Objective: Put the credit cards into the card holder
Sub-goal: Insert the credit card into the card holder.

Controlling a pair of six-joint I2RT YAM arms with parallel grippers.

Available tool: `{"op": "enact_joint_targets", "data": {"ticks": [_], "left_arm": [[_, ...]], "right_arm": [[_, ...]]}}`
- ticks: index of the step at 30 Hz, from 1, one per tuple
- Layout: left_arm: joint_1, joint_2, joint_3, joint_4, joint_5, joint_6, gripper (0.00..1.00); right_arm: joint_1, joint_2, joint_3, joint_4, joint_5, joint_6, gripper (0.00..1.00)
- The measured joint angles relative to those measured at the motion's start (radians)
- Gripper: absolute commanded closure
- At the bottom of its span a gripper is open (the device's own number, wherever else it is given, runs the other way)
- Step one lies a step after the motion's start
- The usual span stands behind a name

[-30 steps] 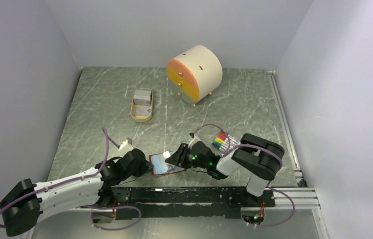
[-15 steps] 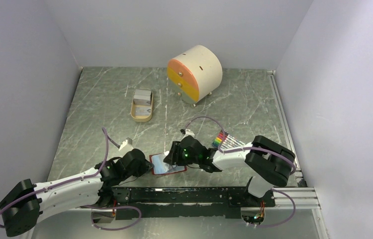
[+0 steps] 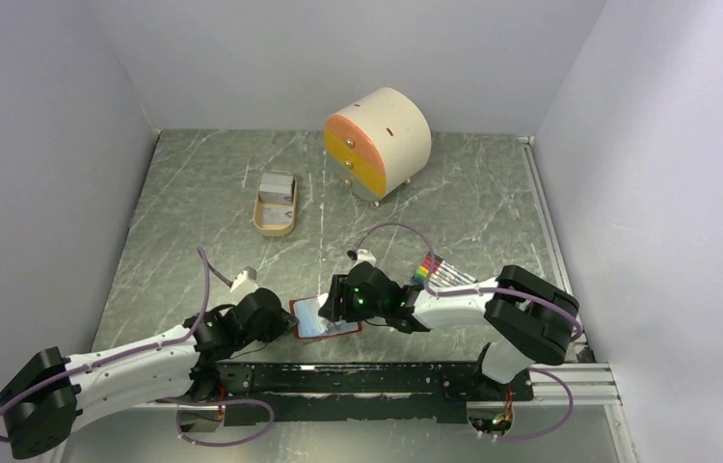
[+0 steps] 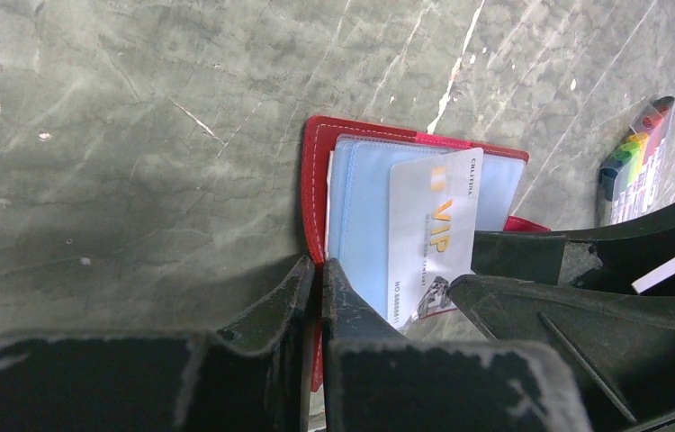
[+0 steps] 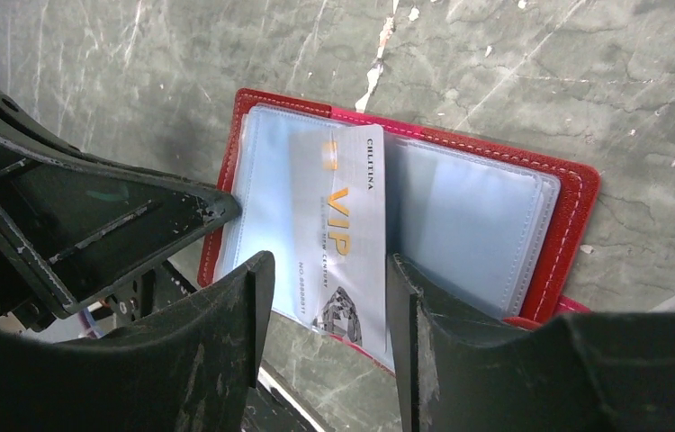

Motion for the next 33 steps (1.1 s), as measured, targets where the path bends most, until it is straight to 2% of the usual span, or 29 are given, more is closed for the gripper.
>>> {"op": "enact_joint_targets", "data": {"ticks": [12,27,33], "left_arm": [[0.000,0.002,0.000,0.002,0.000,0.007,0.91],[0.000,0.002,0.000,0.004,-0.001,0.018,0.91],[0.000,-0.015,-0.005,0.004,-0.001,0.019,0.91]], "right_arm": [[0.026,0.009,0.013,-0.019,-0.020,-0.002,0.52],[0.052,0.065,0.093,-0.078,-0.033,-0.051,0.52],[0.052,0.065,0.096,-0.084,-0.031,-0.069,0.48]]}}
